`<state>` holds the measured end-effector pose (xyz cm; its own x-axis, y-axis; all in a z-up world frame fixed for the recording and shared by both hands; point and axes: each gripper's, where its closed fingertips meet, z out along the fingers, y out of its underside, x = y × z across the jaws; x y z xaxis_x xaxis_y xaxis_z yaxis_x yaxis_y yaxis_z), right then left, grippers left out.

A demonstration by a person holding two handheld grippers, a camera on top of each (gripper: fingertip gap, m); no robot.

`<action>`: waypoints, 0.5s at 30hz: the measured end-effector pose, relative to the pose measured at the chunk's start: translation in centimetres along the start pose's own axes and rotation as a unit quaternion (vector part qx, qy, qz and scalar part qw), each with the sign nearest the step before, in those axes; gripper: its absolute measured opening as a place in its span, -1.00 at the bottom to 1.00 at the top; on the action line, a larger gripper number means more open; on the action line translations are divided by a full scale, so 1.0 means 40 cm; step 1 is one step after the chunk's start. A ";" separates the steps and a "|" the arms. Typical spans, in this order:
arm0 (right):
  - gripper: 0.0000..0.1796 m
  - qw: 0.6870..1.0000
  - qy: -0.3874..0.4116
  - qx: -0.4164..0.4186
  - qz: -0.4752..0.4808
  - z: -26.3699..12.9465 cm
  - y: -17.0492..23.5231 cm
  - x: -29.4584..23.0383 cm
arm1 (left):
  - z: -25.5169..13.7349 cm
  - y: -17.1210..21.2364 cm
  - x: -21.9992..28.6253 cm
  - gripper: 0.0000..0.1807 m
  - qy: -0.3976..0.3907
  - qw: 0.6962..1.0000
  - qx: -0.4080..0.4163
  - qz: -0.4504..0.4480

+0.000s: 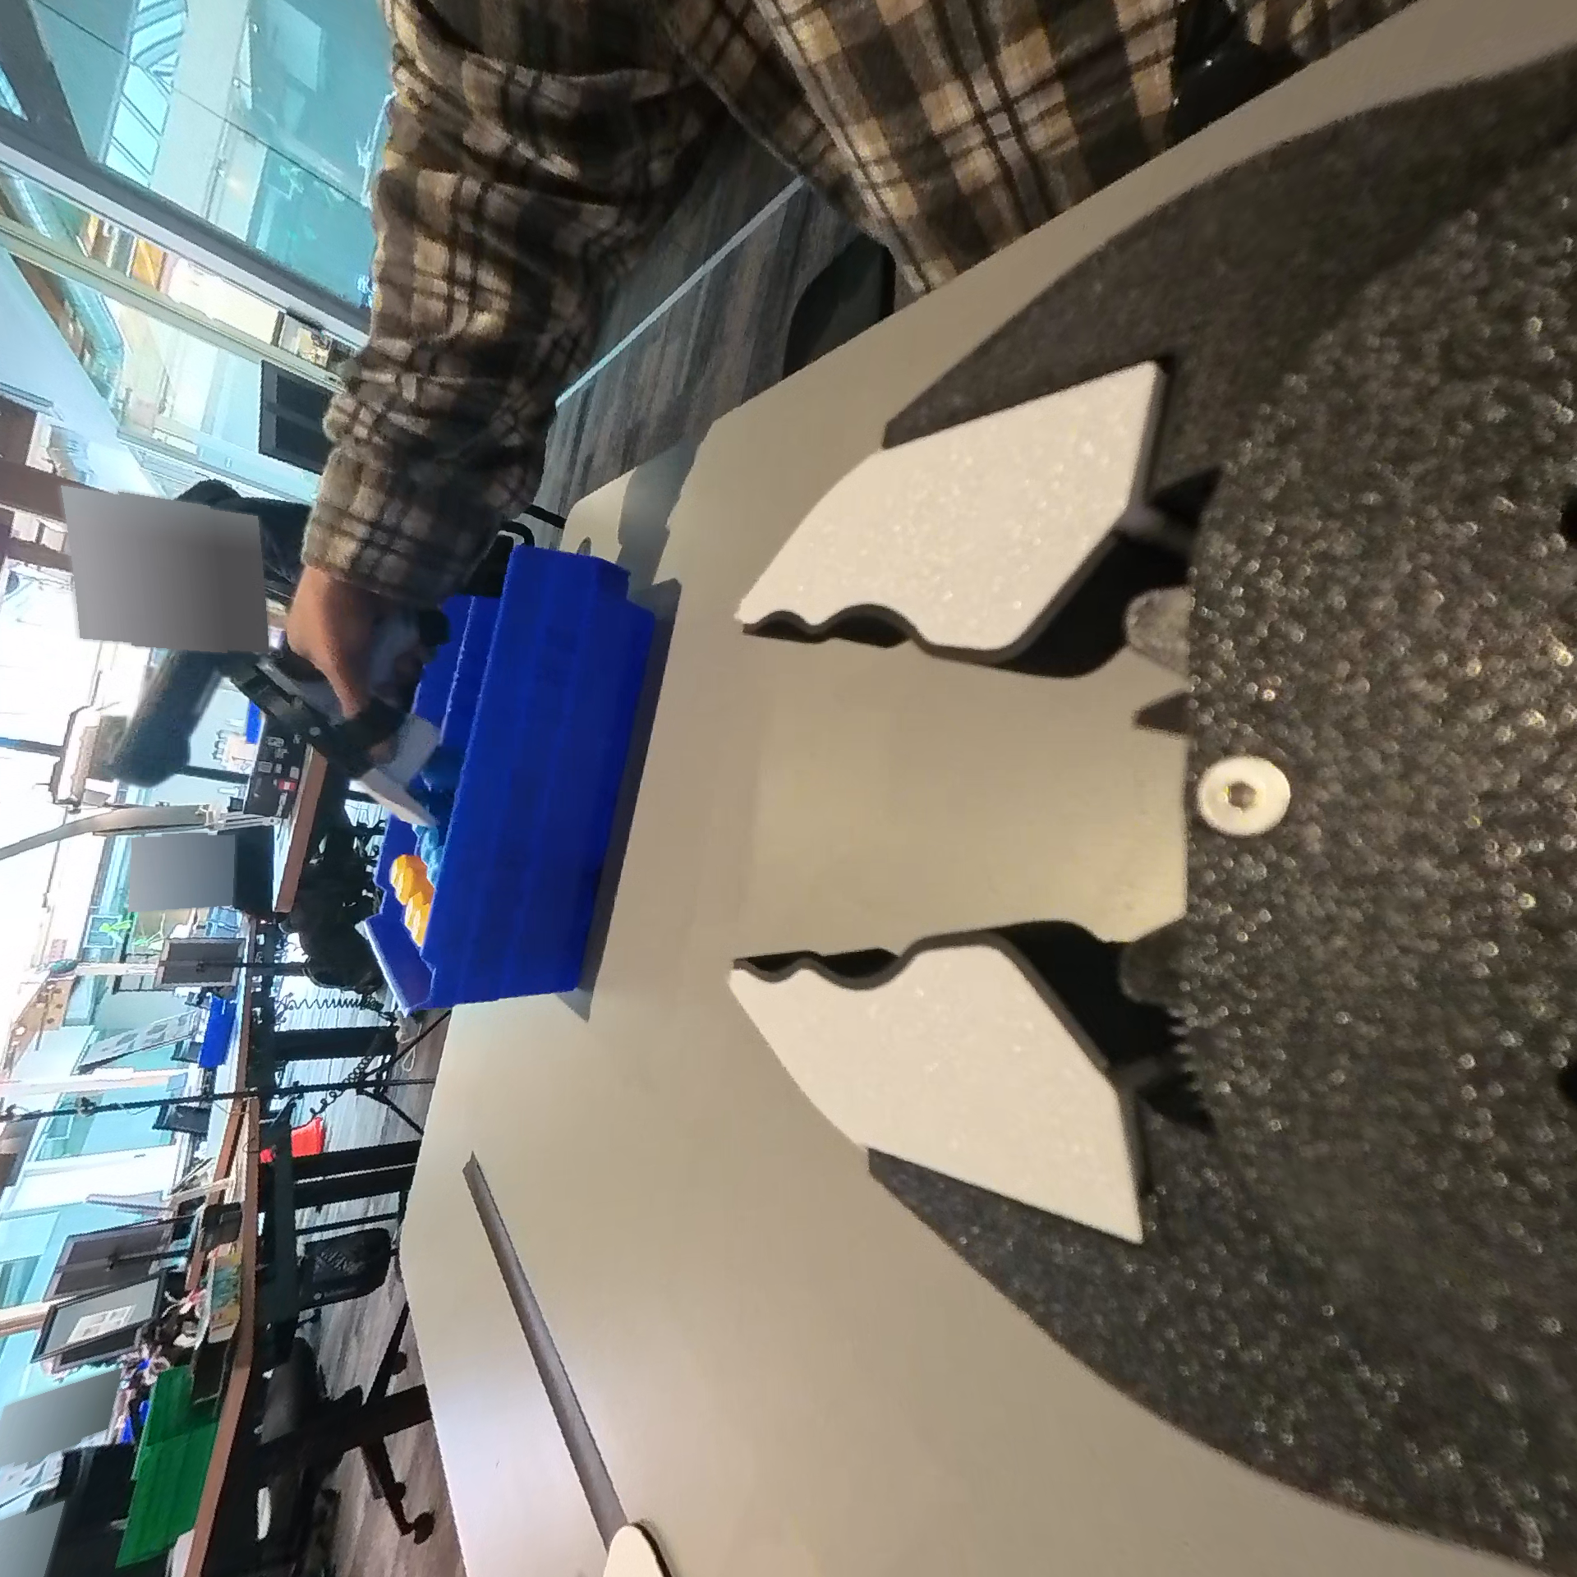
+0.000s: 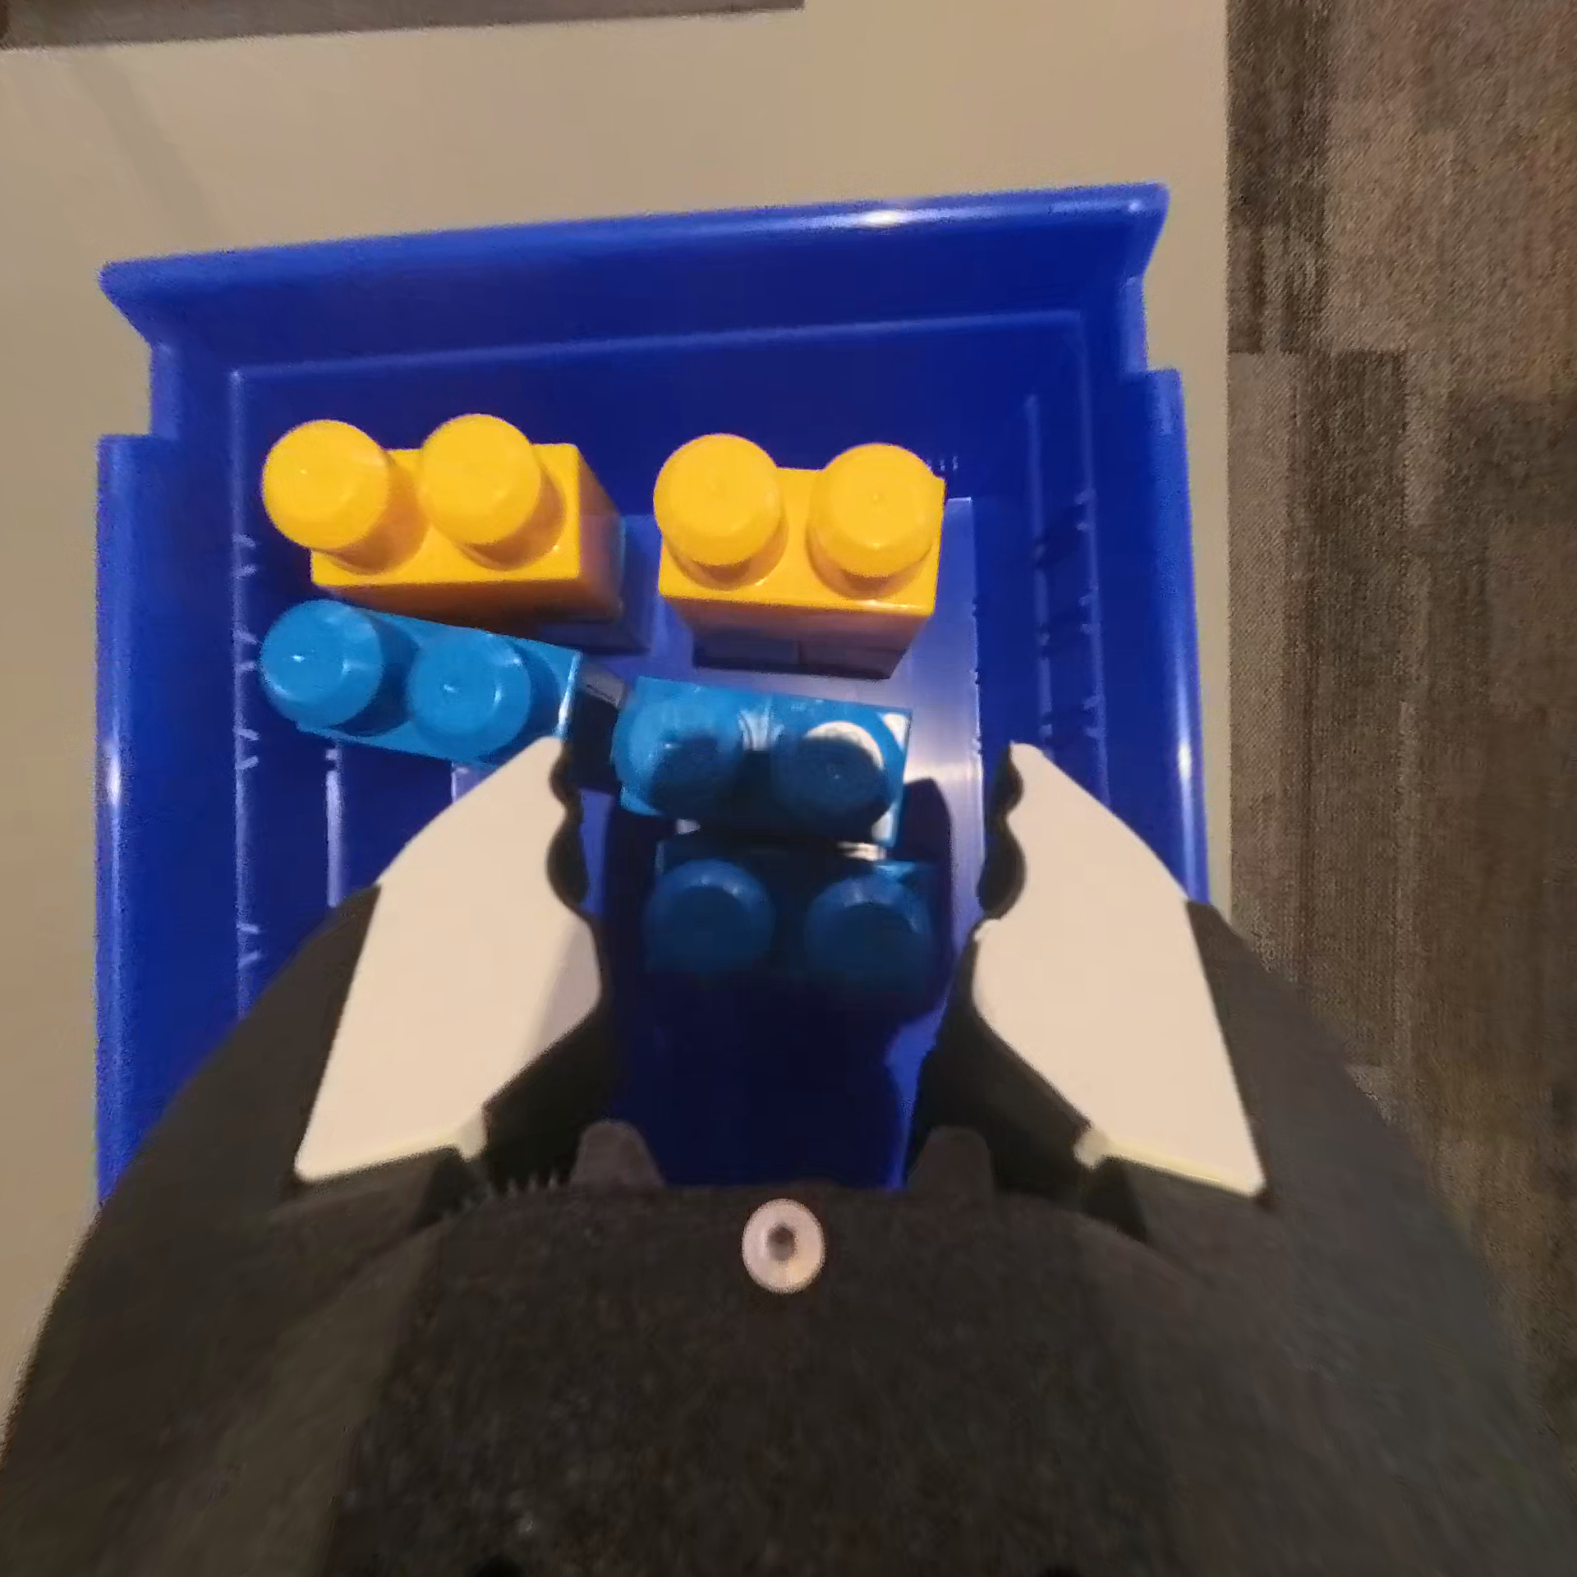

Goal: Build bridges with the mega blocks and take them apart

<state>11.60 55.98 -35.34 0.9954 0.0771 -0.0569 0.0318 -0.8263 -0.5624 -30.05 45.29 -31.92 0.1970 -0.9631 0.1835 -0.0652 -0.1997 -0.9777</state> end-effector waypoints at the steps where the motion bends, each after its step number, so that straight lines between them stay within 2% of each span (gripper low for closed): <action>1: -0.03 1.000 -0.002 -0.008 -0.002 0.005 0.004 0.001 | 0.001 0.001 0.000 -0.23 0.000 1.000 -0.001 0.000; 5: -0.26 1.000 -0.010 -0.019 -0.001 0.015 0.003 0.007 | 0.003 0.004 0.000 -0.23 0.000 1.000 -0.004 0.001; 13: -0.25 0.999 -0.005 -0.031 -0.025 0.019 0.000 0.027 | 0.008 0.014 0.000 -0.23 0.002 1.000 -0.012 0.001; 15: -0.18 0.999 0.003 -0.032 -0.040 0.020 0.000 0.034 | 0.009 0.015 0.001 -0.23 0.002 1.000 -0.013 0.001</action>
<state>12.90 56.53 -36.08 0.9901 0.1399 -0.0087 0.1158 -0.8516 -0.5112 -29.74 45.21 -32.55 0.1923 -0.9644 0.1813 -0.0912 -0.2015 -0.9752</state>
